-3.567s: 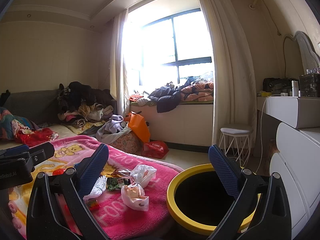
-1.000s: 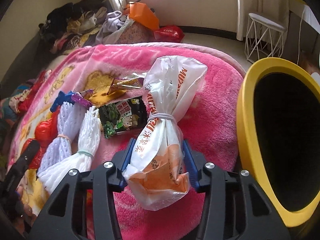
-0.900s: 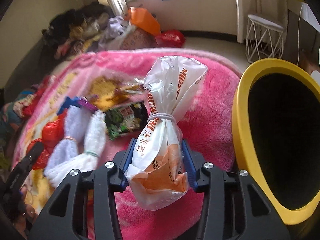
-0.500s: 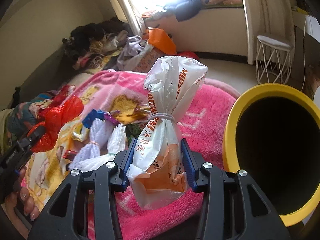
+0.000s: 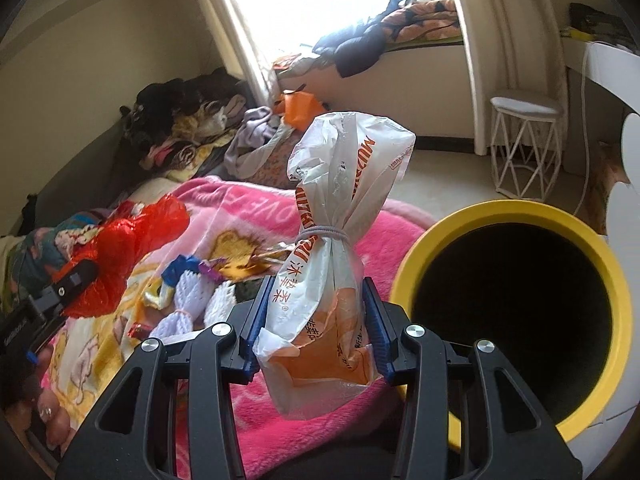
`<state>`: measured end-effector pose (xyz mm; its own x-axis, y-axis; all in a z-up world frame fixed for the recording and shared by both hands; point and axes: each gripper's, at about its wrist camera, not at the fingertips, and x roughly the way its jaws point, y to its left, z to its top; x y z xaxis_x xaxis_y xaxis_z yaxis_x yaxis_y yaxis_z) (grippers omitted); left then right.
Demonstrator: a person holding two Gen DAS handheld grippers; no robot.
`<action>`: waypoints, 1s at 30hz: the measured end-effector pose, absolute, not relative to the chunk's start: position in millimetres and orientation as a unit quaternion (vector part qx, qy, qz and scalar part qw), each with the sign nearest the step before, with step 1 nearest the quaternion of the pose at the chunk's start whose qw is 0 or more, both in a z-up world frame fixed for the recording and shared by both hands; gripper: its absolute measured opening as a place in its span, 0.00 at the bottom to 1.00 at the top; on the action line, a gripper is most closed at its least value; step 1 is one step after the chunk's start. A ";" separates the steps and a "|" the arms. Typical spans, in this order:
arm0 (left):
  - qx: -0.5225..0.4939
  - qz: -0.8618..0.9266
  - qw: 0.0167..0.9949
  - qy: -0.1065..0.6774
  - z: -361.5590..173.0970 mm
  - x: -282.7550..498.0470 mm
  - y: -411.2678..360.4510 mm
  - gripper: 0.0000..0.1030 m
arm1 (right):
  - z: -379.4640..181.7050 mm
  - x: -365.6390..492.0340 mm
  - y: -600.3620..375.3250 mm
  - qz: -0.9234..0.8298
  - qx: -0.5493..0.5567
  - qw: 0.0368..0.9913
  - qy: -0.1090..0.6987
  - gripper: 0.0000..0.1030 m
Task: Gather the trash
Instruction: 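Carry both held bags over the yellow-rimmed trash bin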
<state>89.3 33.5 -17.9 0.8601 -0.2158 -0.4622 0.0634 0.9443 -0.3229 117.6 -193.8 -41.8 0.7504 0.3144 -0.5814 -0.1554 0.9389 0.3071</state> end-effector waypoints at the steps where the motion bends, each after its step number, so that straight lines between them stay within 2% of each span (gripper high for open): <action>1: -0.148 -0.076 0.953 0.254 -17.9 88.3 29.8 0.20 | -41.4 116.7 -198.4 0.122 0.122 0.928 0.329 0.40; 30: -0.099 -0.154 0.943 0.277 -24.1 102.3 -60.0 0.20 | -49.3 101.1 -276.2 0.034 0.164 0.928 0.333 0.40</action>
